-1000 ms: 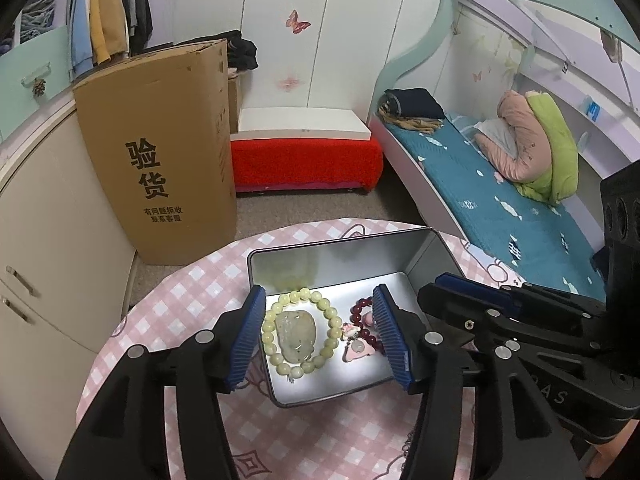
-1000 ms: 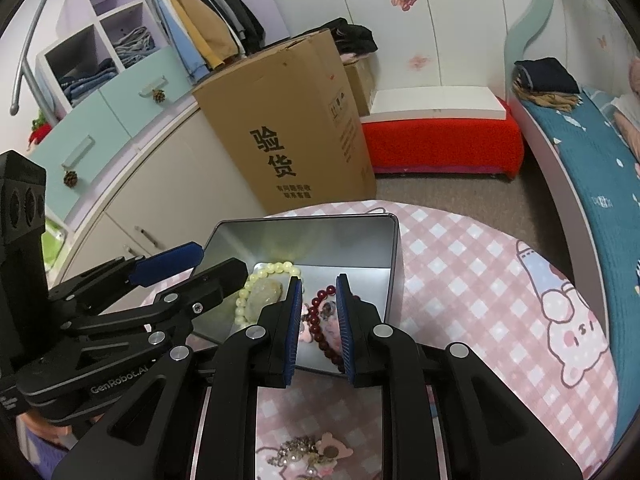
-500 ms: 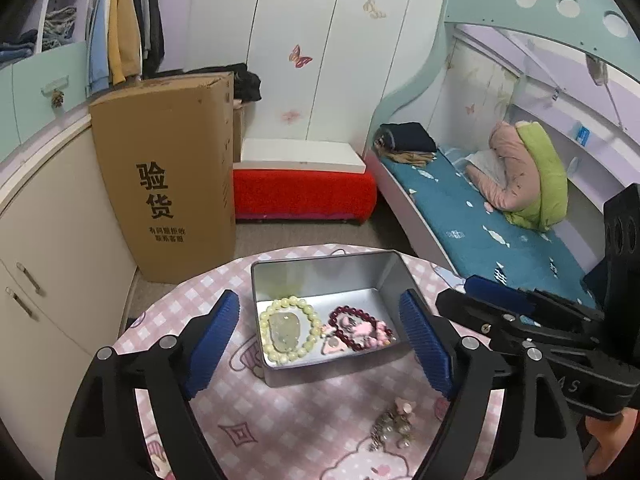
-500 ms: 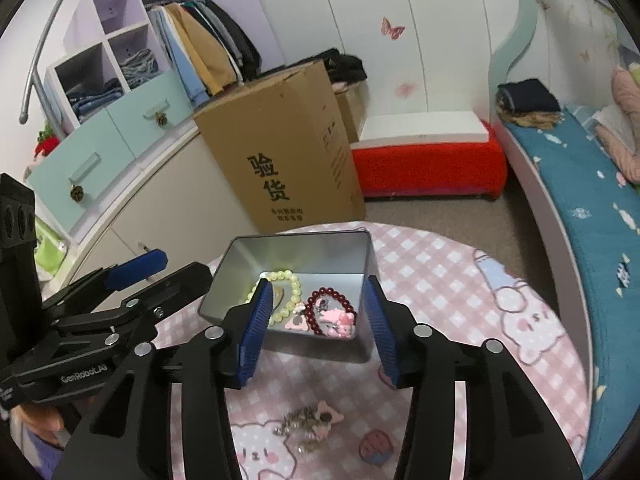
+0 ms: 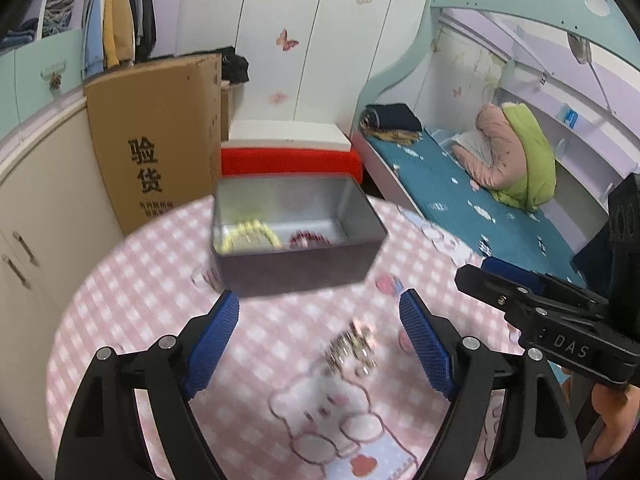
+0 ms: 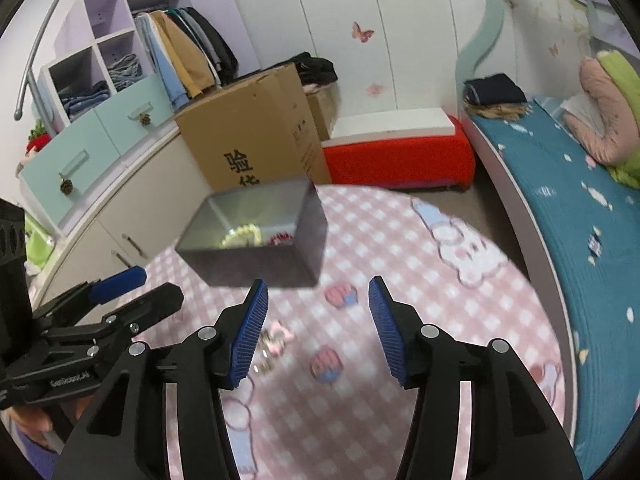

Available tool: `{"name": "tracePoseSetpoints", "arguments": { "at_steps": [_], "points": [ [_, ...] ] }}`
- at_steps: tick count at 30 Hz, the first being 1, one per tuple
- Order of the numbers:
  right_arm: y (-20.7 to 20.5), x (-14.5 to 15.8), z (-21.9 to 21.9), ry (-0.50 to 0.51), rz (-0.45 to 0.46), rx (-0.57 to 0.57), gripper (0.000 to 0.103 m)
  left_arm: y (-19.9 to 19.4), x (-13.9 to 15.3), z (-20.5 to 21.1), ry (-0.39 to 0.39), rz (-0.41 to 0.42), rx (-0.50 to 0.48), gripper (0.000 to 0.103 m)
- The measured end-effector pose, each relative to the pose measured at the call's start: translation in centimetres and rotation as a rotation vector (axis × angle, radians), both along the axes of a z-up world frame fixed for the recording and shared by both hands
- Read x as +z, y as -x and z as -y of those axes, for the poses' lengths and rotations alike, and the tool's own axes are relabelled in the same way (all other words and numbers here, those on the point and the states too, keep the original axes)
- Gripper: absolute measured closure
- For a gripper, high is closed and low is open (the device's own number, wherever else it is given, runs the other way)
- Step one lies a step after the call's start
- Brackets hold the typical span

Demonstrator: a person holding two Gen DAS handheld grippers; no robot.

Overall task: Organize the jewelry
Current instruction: 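Withdraw both grippers from the box toward the pearl jewelry on the table, then grasp a pearl chain piece with the left gripper while the right grasps a pink-charm pearl piece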

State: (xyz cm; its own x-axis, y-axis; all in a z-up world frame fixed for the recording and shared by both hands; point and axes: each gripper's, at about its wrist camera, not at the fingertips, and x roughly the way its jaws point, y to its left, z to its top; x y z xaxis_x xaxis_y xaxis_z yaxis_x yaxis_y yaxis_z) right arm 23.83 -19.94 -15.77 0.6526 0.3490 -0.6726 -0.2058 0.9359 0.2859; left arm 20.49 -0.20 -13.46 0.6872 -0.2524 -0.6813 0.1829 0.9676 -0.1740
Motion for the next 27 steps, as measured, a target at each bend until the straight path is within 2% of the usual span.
{"name": "tracePoseSetpoints", "arguments": {
  "at_steps": [6,11,13,23,24,25,27],
  "points": [
    [1.3,-2.6,1.1,-0.014,-0.042,-0.010,0.051,1.7,-3.4,2.8,-0.049,-0.040,-0.005,0.024],
    [1.7,-4.4,1.8,-0.026,-0.074,-0.010,0.051,2.3,-4.9,3.7,-0.045,-0.045,0.018,0.026],
    [1.8,-4.9,2.0,-0.033,-0.084,-0.007,0.051,2.3,-5.3,4.3,-0.050,-0.050,0.010,0.038],
    [1.3,-6.2,2.2,-0.057,-0.105,0.010,0.051,1.5,-6.5,5.7,-0.084,-0.059,-0.012,0.060],
    [1.3,-6.2,2.2,-0.058,-0.105,0.012,0.051,1.4,-6.6,5.8,-0.084,-0.063,-0.014,0.067],
    [1.2,-6.3,2.2,-0.059,-0.106,0.015,0.051,1.3,-6.7,5.8,-0.081,-0.070,-0.019,0.070],
    [1.1,-6.4,2.1,-0.061,-0.106,0.020,0.051,1.0,-6.9,5.9,-0.090,-0.080,-0.023,0.071]
  ]
}}
